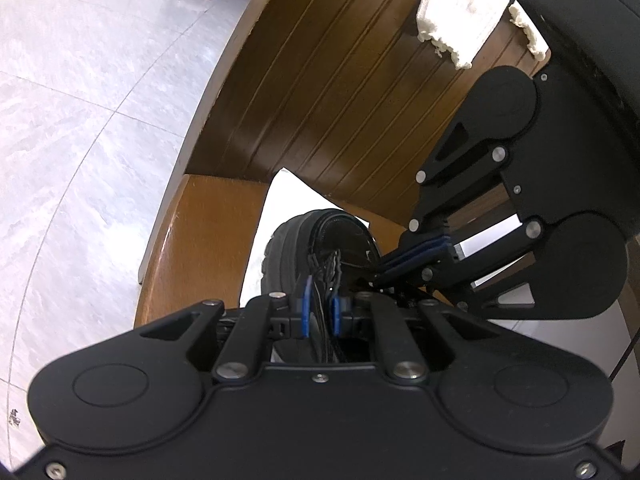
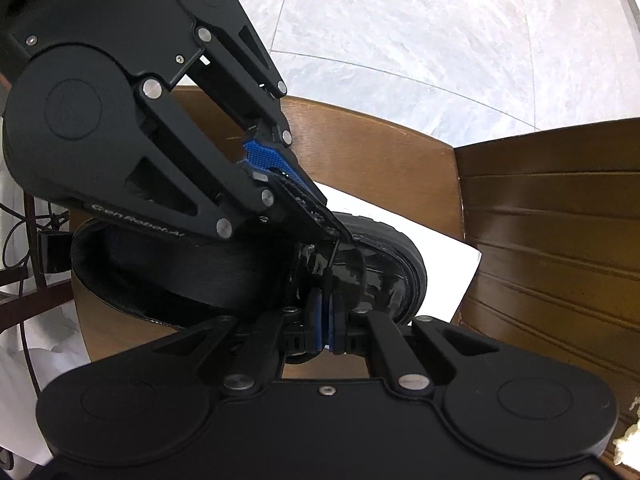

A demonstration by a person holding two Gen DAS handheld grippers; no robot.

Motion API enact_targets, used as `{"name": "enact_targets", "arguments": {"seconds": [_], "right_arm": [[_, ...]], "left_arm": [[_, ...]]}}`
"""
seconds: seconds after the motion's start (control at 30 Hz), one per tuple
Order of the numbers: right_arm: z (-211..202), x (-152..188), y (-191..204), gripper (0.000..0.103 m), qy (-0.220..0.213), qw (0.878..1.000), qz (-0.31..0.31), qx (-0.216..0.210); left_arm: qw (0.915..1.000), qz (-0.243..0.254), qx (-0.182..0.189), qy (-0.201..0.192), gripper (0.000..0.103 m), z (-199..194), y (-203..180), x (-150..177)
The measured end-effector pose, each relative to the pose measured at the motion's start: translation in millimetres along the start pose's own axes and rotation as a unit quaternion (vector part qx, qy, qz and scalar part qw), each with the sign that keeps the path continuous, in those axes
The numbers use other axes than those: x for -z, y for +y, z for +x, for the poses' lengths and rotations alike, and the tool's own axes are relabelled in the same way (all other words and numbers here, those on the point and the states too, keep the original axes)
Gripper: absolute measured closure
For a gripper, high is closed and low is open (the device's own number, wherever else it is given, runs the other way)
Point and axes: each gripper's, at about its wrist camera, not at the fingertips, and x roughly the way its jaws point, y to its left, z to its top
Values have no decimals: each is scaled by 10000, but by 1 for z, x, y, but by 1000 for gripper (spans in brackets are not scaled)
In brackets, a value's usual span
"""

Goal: Lace up shoes with both hands

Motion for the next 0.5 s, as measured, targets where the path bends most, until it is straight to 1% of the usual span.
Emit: {"name": "enact_targets", "arguments": {"seconds": [0.5], "right_arm": [[-7, -6, 7, 100, 90, 9997, -226, 46]], "left_arm": [[9992, -317, 225, 42, 91, -1, 12, -1]]}}
